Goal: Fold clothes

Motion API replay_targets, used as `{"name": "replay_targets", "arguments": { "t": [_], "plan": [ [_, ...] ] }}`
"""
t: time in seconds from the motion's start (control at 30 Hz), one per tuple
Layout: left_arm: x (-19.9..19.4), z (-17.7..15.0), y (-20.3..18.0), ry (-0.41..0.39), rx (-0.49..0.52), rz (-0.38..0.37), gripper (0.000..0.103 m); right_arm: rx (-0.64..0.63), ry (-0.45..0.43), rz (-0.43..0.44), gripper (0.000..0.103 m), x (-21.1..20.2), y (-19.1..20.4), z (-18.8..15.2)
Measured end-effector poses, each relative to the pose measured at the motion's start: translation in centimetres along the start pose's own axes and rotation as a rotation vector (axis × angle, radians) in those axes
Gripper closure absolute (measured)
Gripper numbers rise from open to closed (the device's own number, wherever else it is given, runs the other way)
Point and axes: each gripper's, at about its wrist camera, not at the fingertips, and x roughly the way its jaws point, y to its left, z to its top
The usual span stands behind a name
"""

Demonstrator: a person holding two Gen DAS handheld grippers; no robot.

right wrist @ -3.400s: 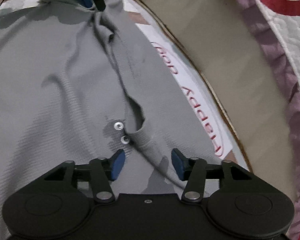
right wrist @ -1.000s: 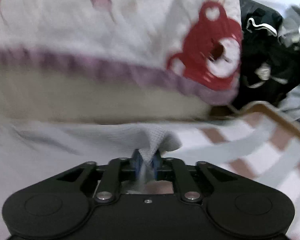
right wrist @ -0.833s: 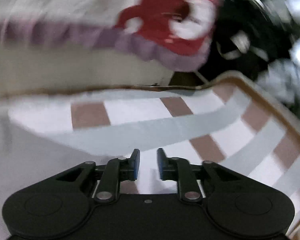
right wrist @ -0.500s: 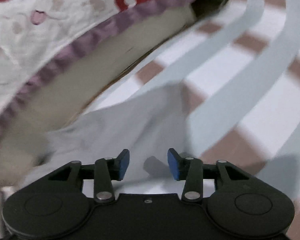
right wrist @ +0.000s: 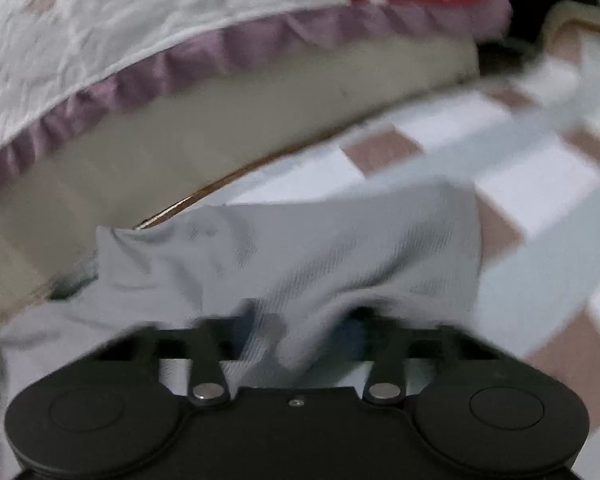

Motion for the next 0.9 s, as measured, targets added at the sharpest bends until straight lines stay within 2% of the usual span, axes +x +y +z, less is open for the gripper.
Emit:
{"name": "replay_targets", "arguments": {
  "t": [0.1,0.17,0.23,0.3,0.33,0.37,0.4,0.43,0.53,0.6,0.63,0.73,0.8,0.87,0.9],
  "plan": [
    [-0.1,0.2,0.8,-0.005,-0.05,-0.018,0.032,-0.067,-0.044,-0.098,0.101,-0.5,0.0,0.7],
    [-0.3,0.4,1.5,-0.009,-0.094,-0.031,0.039,-0.115,-0.076,-0.164,0.101,-0.9,0.0,1.0],
    [-0.5,0.4,2.0,-0.006,-0.107,-0.043,0.05,-0.198,-0.049,-0.194,0.101,-0.4,-0.4,0.7],
    [-0.8,0.5,2.4,-0.003,-0.113,-0.058,0.072,-0.264,-0.019,-0.193,0.099,0.5,-0.6,0.1],
    [-1.0,0.5,2.6,-0.004,-0.115,-0.062,0.078,-0.268,-0.006,-0.19,0.098,0.7,-0.8,-0.1],
    [-1.3,0.6,2.7,-0.008,-0.116,-0.064,0.089,-0.27,0.006,-0.187,0.098,0.8,-0.9,-0.4],
    [-1.6,0.7,2.9,-0.016,-0.119,-0.063,0.094,-0.264,0.005,-0.186,0.098,0.8,-1.0,-0.5],
    [-2.1,0.8,3.1,-0.031,-0.123,-0.05,0.094,-0.257,0.001,-0.185,0.098,0.6,-1.1,-0.6],
    [-3.2,1.1,3.8,-0.065,-0.135,0.021,0.095,-0.261,-0.008,-0.189,0.098,0.7,-1.1,-0.6],
    [-3.5,1.1,4.6,-0.054,-0.145,0.084,0.093,-0.266,-0.008,-0.194,0.098,0.9,-1.0,-0.5],
    [-3.4,1.0,5.0,-0.039,-0.154,0.084,0.091,-0.274,-0.008,-0.199,0.098,1.0,-0.9,-0.5],
    [-3.0,0.6,7.0,-0.001,-0.245,-0.014,0.074,-0.306,-0.016,-0.224,0.1,1.0,-0.6,-0.7],
    [-3.0,0.4,8.0,-0.025,-0.311,-0.072,0.055,-0.333,-0.043,-0.265,0.099,0.7,0.0,-0.9],
    [-2.8,0.3,7.7,-0.068,-0.278,-0.037,0.043,-0.353,-0.077,-0.301,0.1,0.4,0.8,-1.0],
    [-2.5,0.2,7.3,-0.064,-0.241,-0.001,0.041,-0.363,-0.08,-0.307,0.1,0.5,1.1,-1.0]
  ]
}}
